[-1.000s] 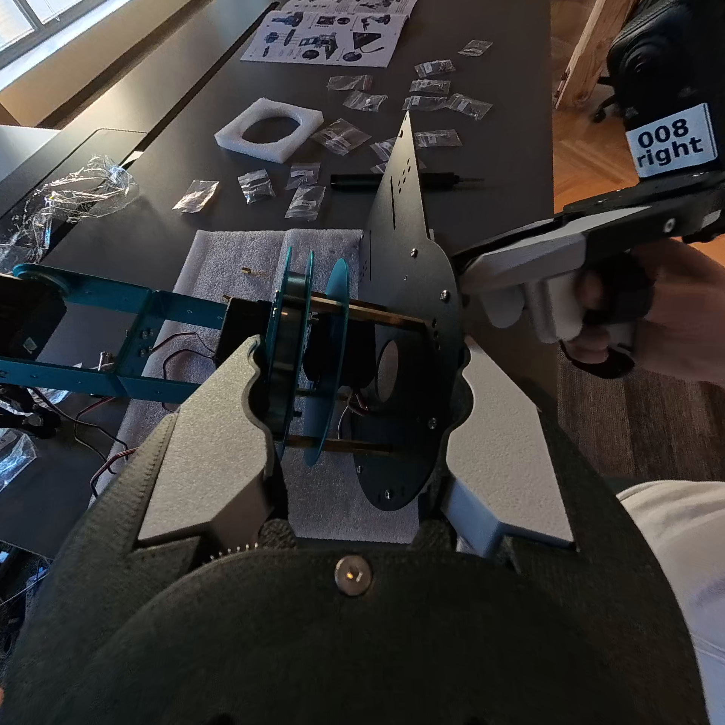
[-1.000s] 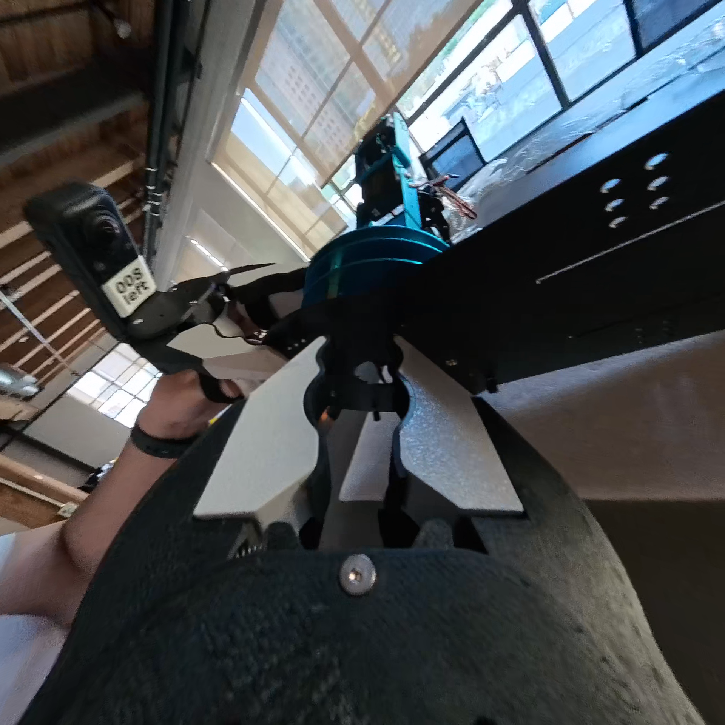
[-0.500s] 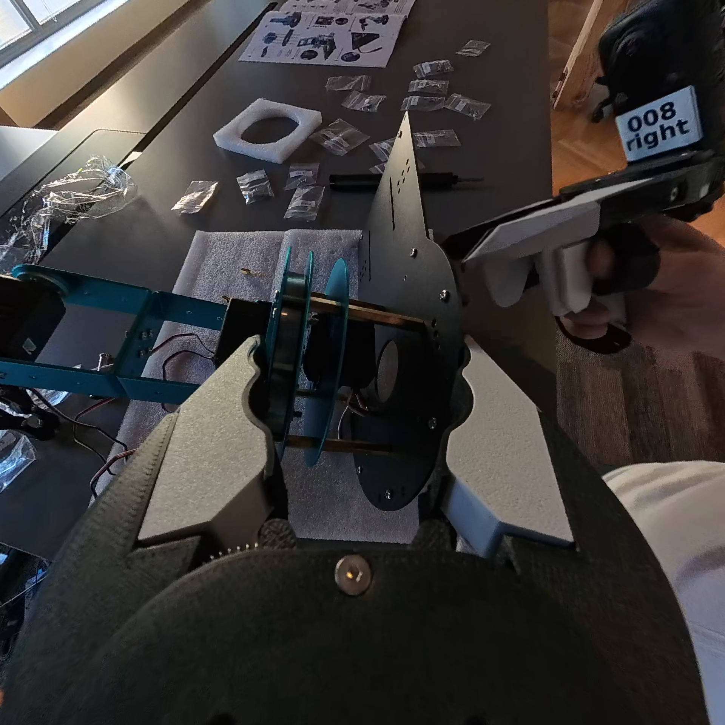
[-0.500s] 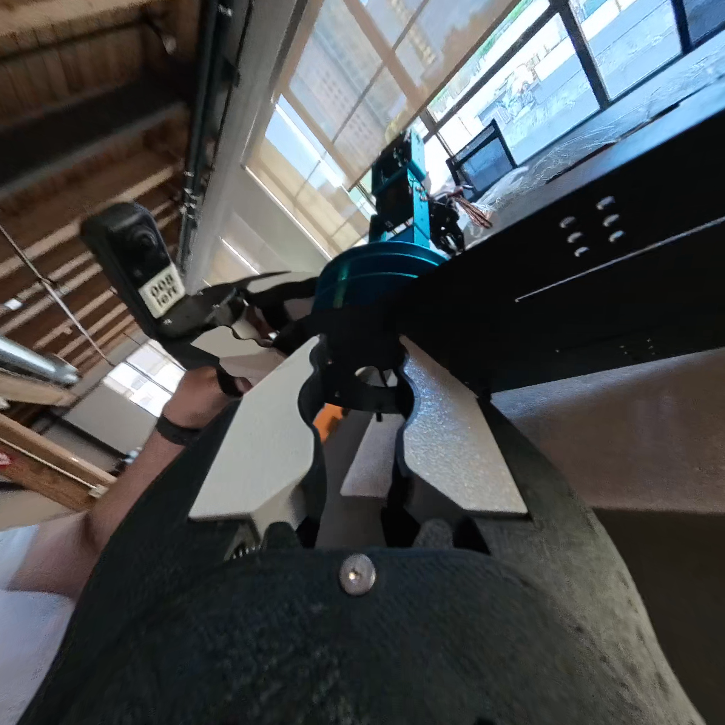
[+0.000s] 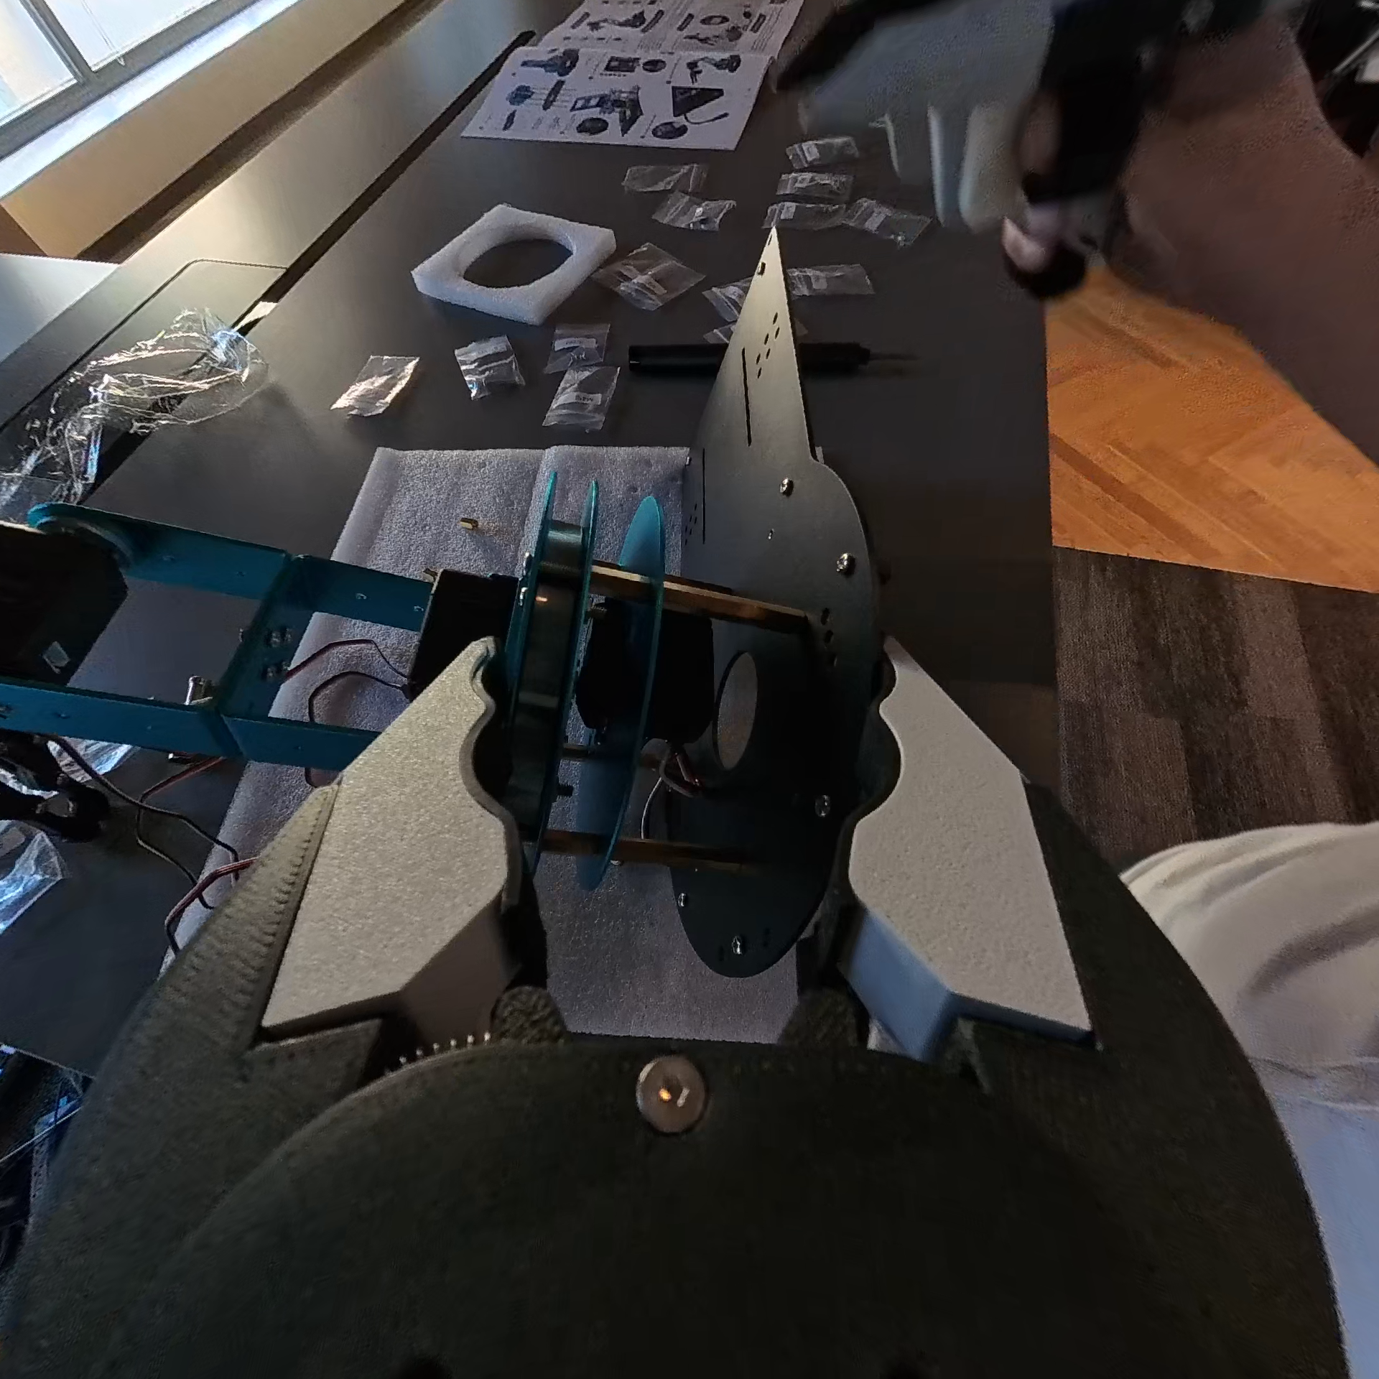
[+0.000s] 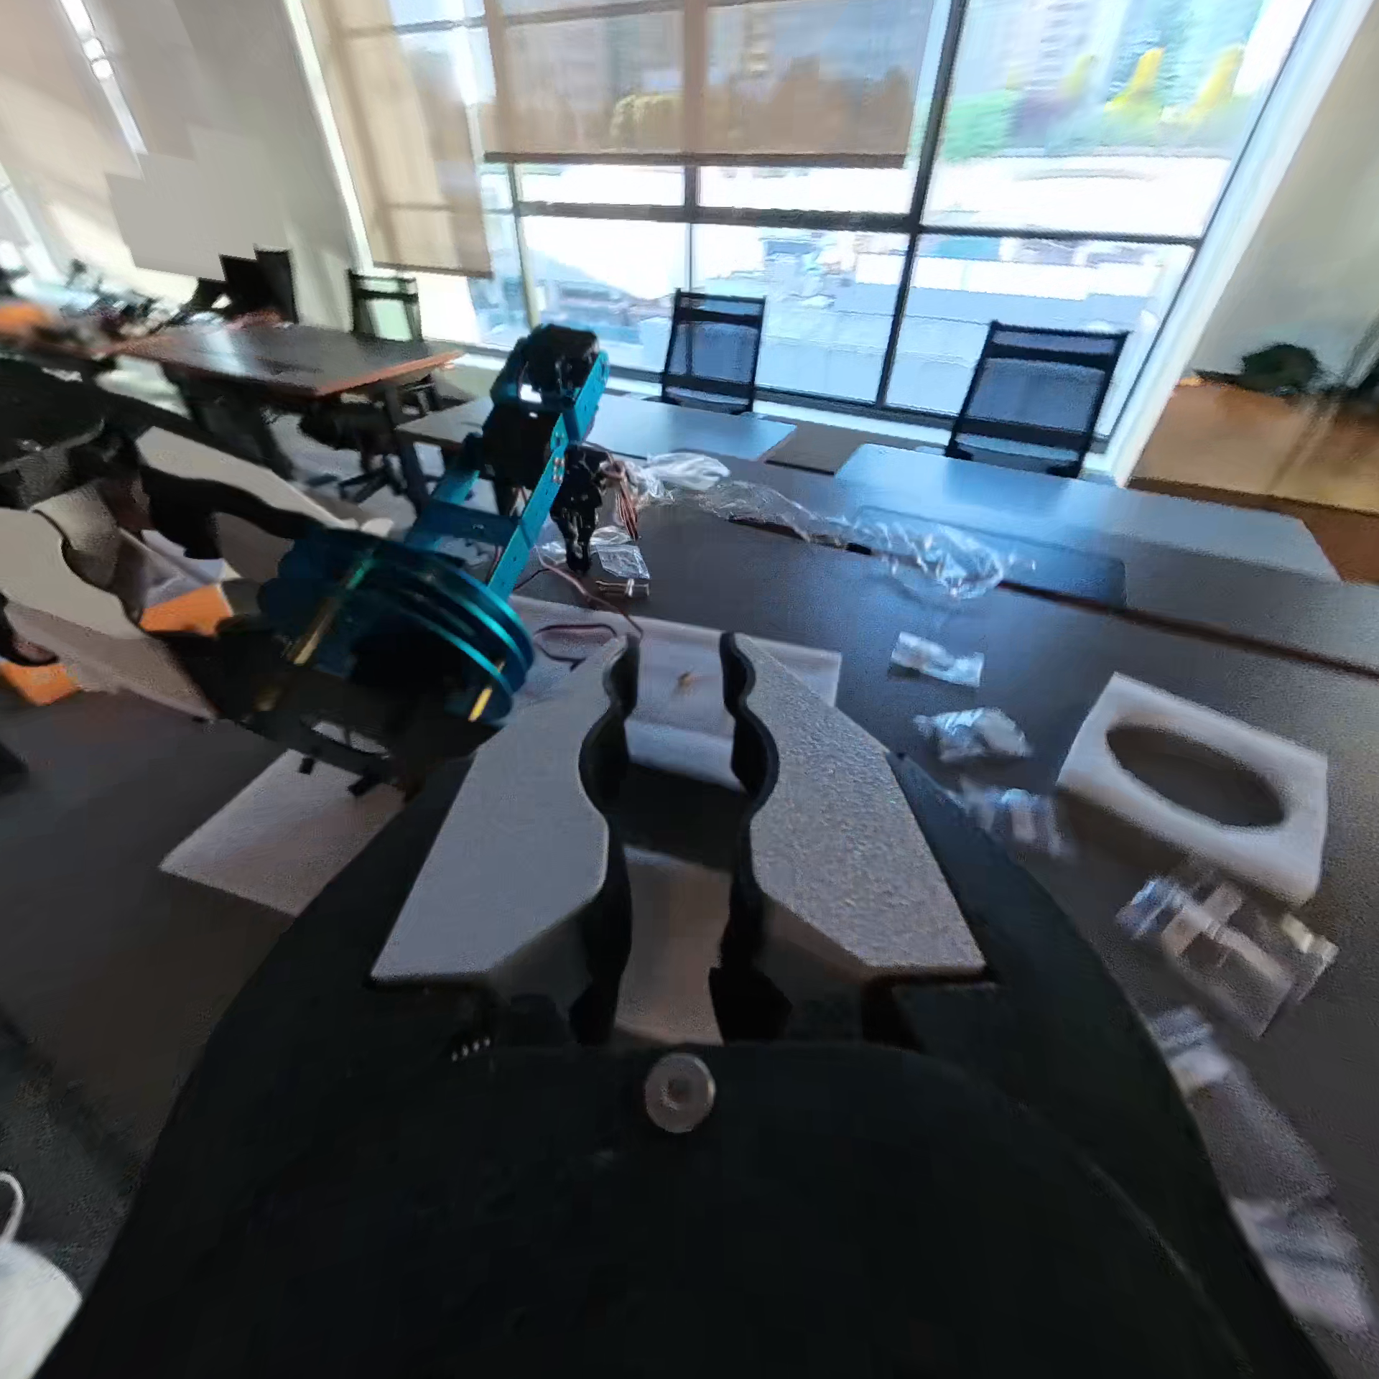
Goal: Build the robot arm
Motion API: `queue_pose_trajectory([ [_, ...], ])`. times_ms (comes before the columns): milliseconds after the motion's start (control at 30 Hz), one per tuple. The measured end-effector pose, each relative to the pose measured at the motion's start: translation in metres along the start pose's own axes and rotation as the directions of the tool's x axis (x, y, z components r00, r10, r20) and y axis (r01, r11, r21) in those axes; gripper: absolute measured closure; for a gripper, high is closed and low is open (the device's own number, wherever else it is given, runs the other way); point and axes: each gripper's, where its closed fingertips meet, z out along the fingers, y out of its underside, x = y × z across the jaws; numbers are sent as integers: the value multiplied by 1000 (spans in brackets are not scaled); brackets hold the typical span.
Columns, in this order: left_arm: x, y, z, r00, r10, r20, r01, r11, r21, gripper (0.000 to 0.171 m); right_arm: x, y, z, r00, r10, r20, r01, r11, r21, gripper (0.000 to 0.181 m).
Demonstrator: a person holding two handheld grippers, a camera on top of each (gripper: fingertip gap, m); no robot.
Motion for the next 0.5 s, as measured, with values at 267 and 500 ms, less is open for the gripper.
queue_pose_trajectory([
  [267, 0, 1, 0, 1000, 4, -1, -4, 1000, -28, 77, 45, 42, 122, 938, 267, 223, -76, 783, -617, 175],
  [500, 0, 2, 0, 1000, -3, 4, 3, 999, -37, 77, 37, 132, 175, 927, 365, 86, -89, 435, -896, 172],
])
